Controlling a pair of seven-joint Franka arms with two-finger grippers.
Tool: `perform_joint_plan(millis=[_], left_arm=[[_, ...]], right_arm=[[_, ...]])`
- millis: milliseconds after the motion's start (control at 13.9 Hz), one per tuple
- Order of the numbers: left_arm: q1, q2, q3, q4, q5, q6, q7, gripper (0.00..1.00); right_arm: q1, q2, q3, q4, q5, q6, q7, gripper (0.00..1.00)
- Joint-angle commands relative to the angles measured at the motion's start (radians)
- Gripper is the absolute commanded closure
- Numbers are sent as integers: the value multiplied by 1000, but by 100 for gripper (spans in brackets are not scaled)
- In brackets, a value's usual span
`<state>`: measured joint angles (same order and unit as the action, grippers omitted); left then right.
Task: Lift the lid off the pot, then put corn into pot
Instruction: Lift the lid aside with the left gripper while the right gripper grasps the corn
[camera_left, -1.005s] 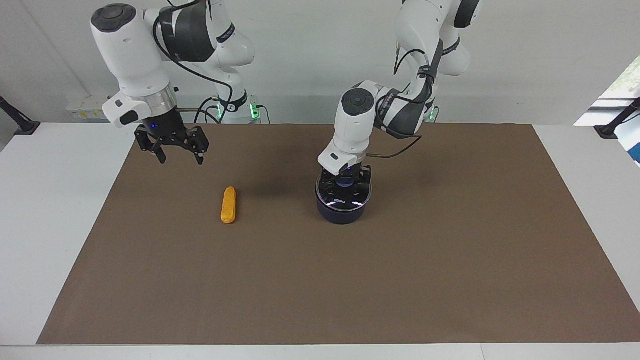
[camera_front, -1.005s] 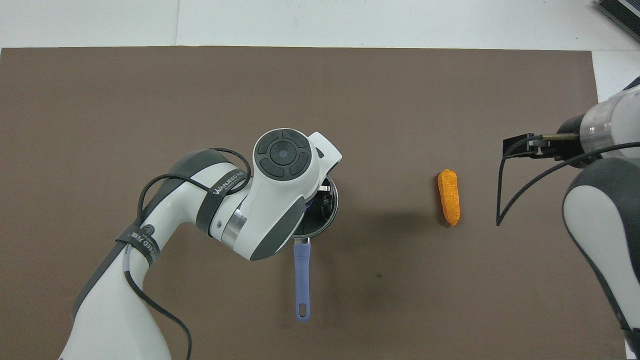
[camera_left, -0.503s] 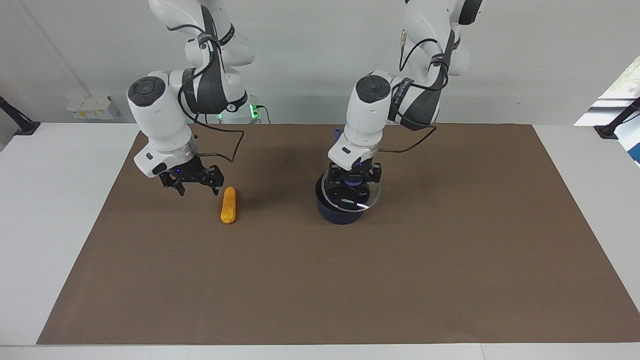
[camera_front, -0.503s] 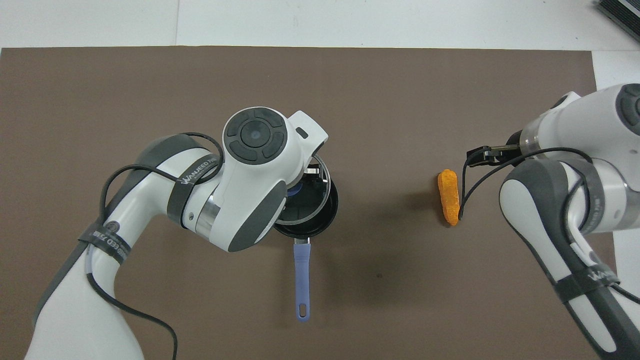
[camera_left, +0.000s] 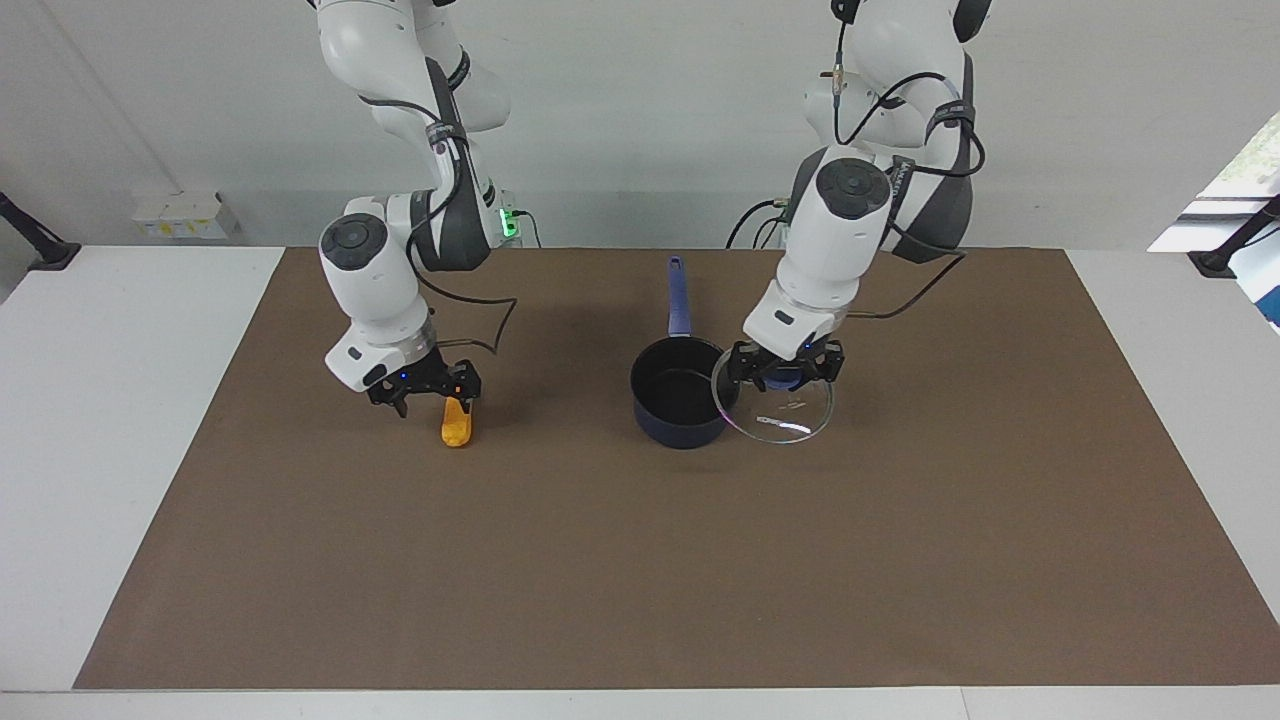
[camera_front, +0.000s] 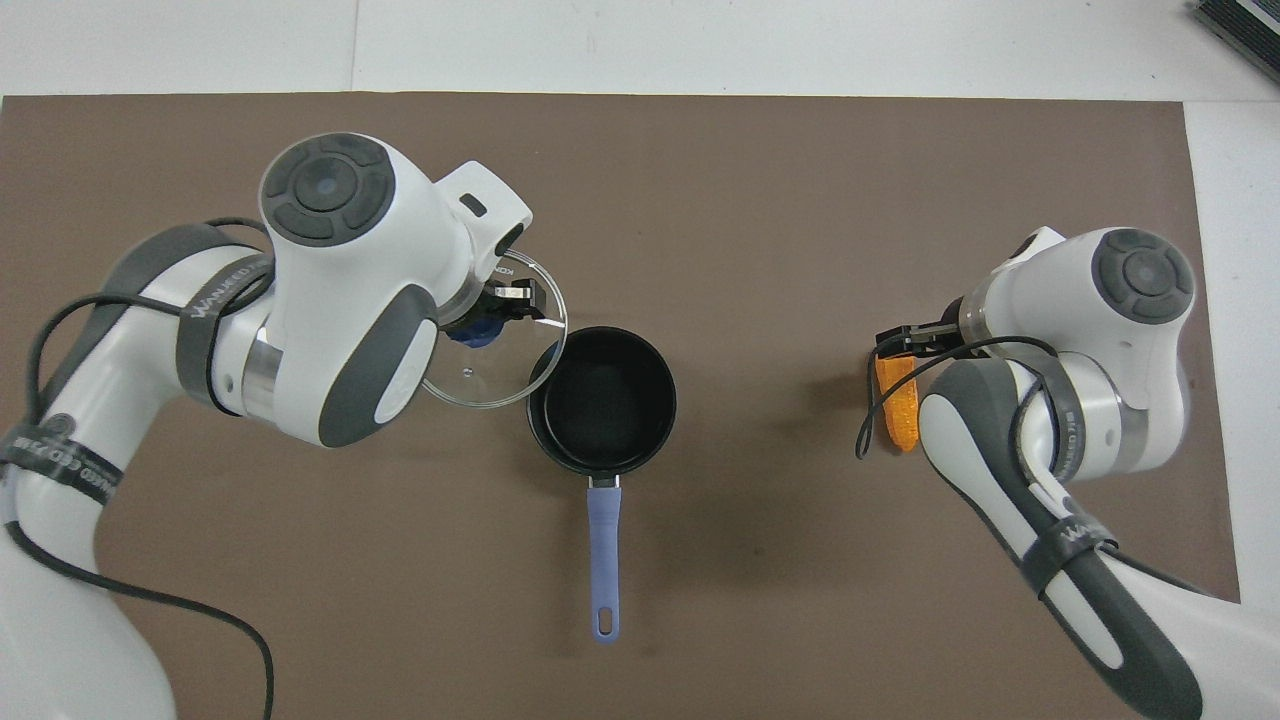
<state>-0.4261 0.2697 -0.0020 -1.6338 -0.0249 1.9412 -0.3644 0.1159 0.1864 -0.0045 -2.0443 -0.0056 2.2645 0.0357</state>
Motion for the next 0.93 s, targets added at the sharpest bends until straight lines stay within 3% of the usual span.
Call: perform_joint_plan(millis=[0, 431, 718, 862], left_arm=[[88, -35, -9, -23, 2, -25, 144, 100], [283, -49, -9, -32, 2, -34, 462, 100], [404, -78, -9, -96, 2, -25, 649, 100], [446, -96, -9, -142, 2, -8, 689, 100]], right_arm=[[5, -4, 3, -62, 18, 64, -16, 0], [5, 19, 3, -143, 18, 193, -28, 25], [5, 19, 8, -134, 18, 193, -30, 74], [7, 5, 12, -132, 18, 190, -25, 85]])
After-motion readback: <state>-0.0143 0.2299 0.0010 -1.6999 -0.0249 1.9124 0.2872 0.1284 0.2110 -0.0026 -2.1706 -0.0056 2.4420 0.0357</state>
